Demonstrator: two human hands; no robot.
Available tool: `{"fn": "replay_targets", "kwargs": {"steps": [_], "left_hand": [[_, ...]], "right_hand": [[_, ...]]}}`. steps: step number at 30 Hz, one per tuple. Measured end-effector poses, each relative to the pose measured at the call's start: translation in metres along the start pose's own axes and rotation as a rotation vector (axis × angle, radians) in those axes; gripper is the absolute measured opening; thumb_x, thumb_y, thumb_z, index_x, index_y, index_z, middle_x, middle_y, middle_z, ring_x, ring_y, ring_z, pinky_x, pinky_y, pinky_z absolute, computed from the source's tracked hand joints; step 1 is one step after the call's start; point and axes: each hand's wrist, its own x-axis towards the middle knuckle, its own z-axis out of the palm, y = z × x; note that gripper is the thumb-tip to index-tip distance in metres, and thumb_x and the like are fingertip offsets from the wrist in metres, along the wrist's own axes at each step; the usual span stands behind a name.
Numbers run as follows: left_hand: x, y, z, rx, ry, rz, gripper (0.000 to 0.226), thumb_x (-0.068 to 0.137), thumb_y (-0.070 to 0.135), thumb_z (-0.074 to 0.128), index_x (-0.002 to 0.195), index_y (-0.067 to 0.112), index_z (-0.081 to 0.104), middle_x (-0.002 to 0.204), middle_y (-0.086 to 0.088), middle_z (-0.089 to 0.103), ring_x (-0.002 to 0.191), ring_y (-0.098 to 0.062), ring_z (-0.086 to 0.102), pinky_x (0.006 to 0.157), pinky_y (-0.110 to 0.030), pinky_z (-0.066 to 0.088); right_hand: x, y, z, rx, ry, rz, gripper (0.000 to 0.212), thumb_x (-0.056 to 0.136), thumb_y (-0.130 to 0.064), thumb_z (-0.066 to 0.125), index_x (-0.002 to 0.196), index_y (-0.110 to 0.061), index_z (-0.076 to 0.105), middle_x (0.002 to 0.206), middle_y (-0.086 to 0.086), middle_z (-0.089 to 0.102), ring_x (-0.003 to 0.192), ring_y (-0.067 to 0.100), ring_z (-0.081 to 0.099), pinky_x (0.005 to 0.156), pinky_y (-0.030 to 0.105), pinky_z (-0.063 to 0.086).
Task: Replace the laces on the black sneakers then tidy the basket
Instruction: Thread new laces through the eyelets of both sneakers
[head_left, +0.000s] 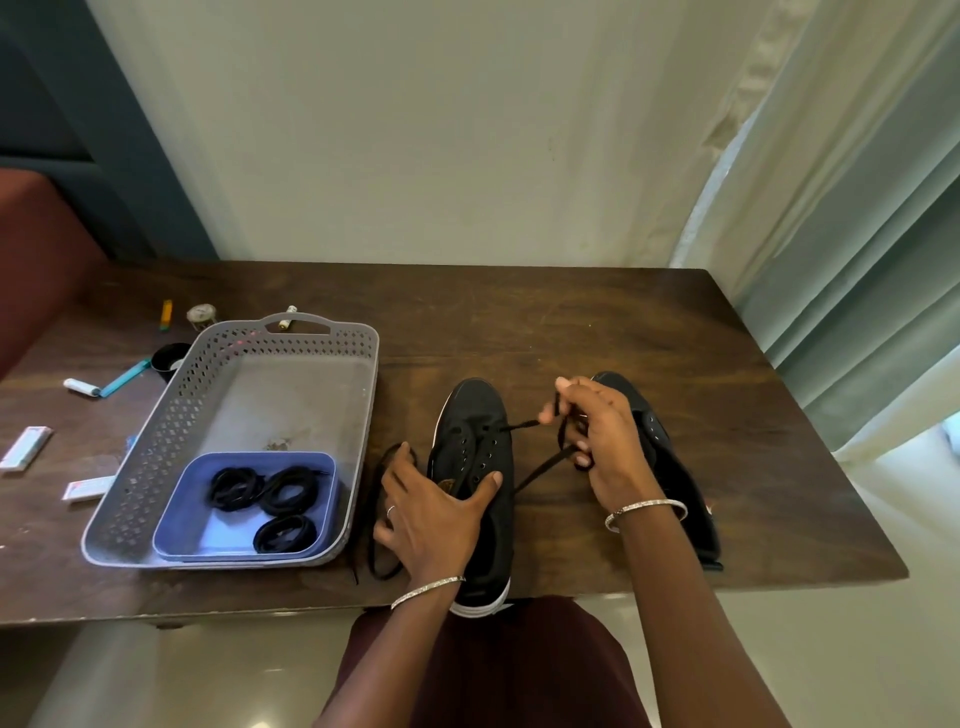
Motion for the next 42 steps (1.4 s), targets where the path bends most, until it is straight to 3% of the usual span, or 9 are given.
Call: {"fn": "replay_targets", "kwargs": {"steps": [5,10,12,16,20,28,31,39,42], "left_hand": [[0.001,0.0,0.001,-0.001,-0.014,-0.007,0.118,0.058,0.076,0.074,0.149,0.023,0.021,0.152,-0.003,0.032,0.129,-0.034,0.049,0.108,-0.058,0.028],[0.002,-0.001,0.002,0.002,-0.017,0.004,0.115,0.059,0.076,0.074,0.148,0.023,0.023,0.151,-0.003,0.032,0.129,-0.034,0.049,0.108,-0.058,0.028],[0.002,-0.002,0.002,0.008,-0.019,0.009,0.115,0.06,0.077,0.073,0.148,0.023,0.023,0.15,-0.003,0.032,0.129,-0.035,0.049,0.108,-0.058,0.028],[0.003,-0.002,0.002,0.01,-0.027,-0.001,0.114,0.06,0.076,0.073,0.148,0.023,0.024,0.15,-0.004,0.033,0.129,-0.035,0.048,0.108,-0.058,0.027],[0.004,-0.002,0.003,0.003,-0.044,-0.005,0.114,0.061,0.076,0.073,0.149,0.023,0.023,0.151,-0.003,0.033,0.13,-0.035,0.048,0.107,-0.058,0.027],[0.015,-0.004,-0.008,-0.16,-0.133,0.096,0.079,0.073,0.081,0.057,0.133,0.029,0.049,0.135,0.004,0.052,0.127,-0.022,0.05,0.11,-0.055,0.03],[0.034,-0.002,-0.011,-0.229,-0.124,0.155,0.048,0.092,0.063,0.048,0.116,0.025,0.064,0.114,-0.002,0.061,0.113,-0.024,0.057,0.099,-0.044,0.041],[0.085,0.013,-0.014,-0.101,-0.209,0.238,0.002,0.088,0.025,0.072,0.086,0.026,0.071,0.084,0.007,0.07,0.085,-0.015,0.068,0.086,-0.039,0.056],[0.091,0.015,-0.013,-0.062,-0.204,0.256,0.017,0.084,0.025,0.077,0.073,0.031,0.064,0.074,0.009,0.067,0.076,-0.014,0.067,0.082,-0.038,0.057]], "right_hand": [[0.002,0.009,0.0,-0.114,0.152,-0.029,0.04,0.095,-0.03,0.063,0.064,-0.018,0.04,0.054,-0.005,0.033,0.044,0.008,0.027,0.042,0.025,0.024],[0.015,0.027,-0.009,-0.965,-0.075,0.127,0.038,0.083,-0.052,0.072,0.11,-0.026,0.065,0.097,-0.008,0.066,0.088,0.012,0.063,0.075,0.03,0.049],[0.016,0.033,-0.011,-1.136,-0.181,0.169,0.027,0.086,-0.052,0.068,0.099,-0.029,0.074,0.096,-0.007,0.071,0.092,0.017,0.065,0.081,0.032,0.051],[0.008,0.031,-0.011,-0.884,-0.151,-0.004,0.027,0.095,-0.037,0.064,0.075,-0.025,0.077,0.066,-0.011,0.066,0.069,0.008,0.061,0.069,0.022,0.042],[0.003,0.024,-0.01,-0.511,-0.051,-0.083,0.026,0.094,-0.029,0.067,0.071,-0.024,0.077,0.086,-0.003,0.068,0.087,0.005,0.063,0.078,0.022,0.047],[0.008,0.019,-0.021,-0.941,-0.117,0.221,0.026,0.085,-0.035,0.068,0.063,-0.026,0.078,0.067,-0.002,0.071,0.069,0.01,0.064,0.08,0.035,0.052],[0.005,0.028,-0.018,-1.099,-0.173,0.316,0.024,0.083,-0.049,0.072,0.079,-0.026,0.076,0.086,-0.003,0.072,0.086,0.017,0.067,0.083,0.032,0.053],[0.018,0.046,0.029,-1.091,0.077,-0.026,0.021,0.089,-0.036,0.068,0.1,-0.019,0.073,0.098,0.001,0.073,0.096,0.022,0.066,0.082,0.035,0.054],[0.024,0.058,0.036,-1.035,0.104,-0.007,0.014,0.091,-0.032,0.068,0.097,-0.02,0.071,0.095,-0.001,0.072,0.093,0.02,0.066,0.08,0.034,0.053]]}}
